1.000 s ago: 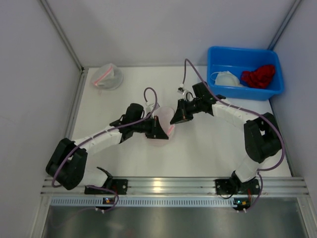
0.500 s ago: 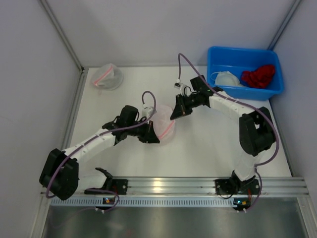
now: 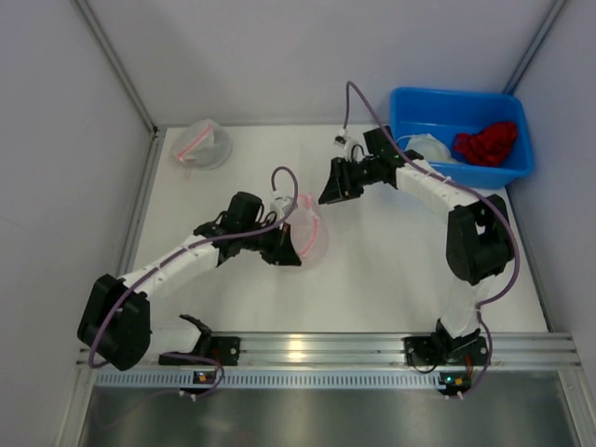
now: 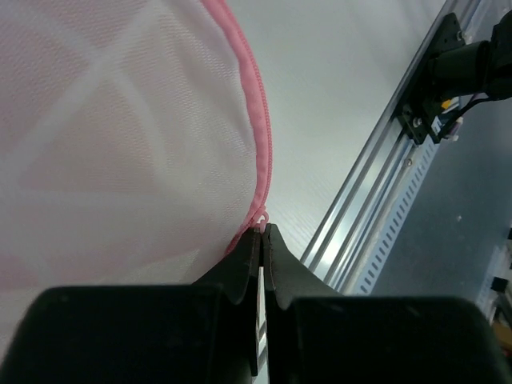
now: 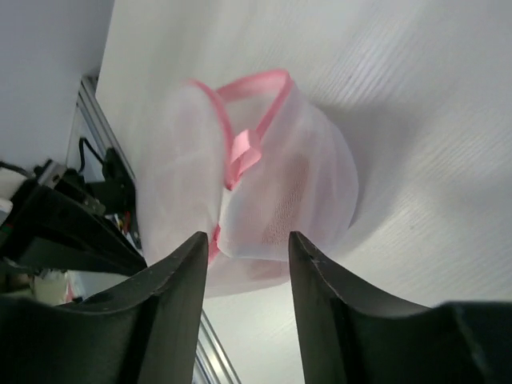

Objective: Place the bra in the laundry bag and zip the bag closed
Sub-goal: Zip the zipper on the laundry bag.

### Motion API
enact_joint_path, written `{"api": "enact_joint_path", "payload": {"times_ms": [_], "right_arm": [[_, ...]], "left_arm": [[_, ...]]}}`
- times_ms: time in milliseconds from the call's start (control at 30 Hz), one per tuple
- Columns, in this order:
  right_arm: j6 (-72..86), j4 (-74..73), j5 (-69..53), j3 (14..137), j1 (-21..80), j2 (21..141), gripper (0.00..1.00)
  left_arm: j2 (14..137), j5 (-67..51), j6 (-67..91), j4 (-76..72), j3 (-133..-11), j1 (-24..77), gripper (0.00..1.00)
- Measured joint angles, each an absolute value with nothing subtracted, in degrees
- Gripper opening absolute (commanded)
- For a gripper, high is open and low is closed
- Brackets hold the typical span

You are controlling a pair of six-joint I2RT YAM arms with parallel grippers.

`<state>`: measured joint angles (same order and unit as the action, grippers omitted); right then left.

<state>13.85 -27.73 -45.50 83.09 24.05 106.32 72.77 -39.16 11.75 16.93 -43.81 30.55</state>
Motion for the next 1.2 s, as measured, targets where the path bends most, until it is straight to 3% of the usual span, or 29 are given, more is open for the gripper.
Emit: {"api": "enact_joint_path", "payload": {"times_ms": [333, 433, 533, 733, 1033, 1133, 1200], "right_arm": [[17.54, -30.55, -43.83, 82.08, 15.79, 103.53, 0.56], [18.59, -32.97, -43.77, 78.37, 16.27, 98.87, 0.64], [19.75, -33.52, -43.86, 75.57, 18.81, 95.00, 0.66], [21.08, -33.21, -44.16, 71.46, 23.44, 93.03, 0.60], [22.81, -32.10, -43.57, 69.76, 24.86, 95.64, 0.58], [23.07, -31.38, -42.87, 69.87, 25.78, 96.84, 0.53], [23.07, -31.31, -42.72, 70.04, 26.00, 97.54, 0.44]], "left_arm": [[76.16, -40.62, 23.68, 9.17, -43.83, 31.90, 0.00], [78.02, -40.23, 26.87, 5.45, -43.83, 33.12, 0.00], [80.09, -39.57, 30.28, 1.52, -43.83, 34.06, 0.00], [83.40, -38.46, 36.14, -4.56, -43.97, 34.68, 0.00], [88.25, -37.56, 39.81, -9.23, -47.99, 35.68, 0.00], [89.01, -37.56, 40.32, -9.80, -48.66, 36.42, 0.00], [89.17, -37.58, 40.45, -9.87, -48.66, 36.77, 0.00]]}}
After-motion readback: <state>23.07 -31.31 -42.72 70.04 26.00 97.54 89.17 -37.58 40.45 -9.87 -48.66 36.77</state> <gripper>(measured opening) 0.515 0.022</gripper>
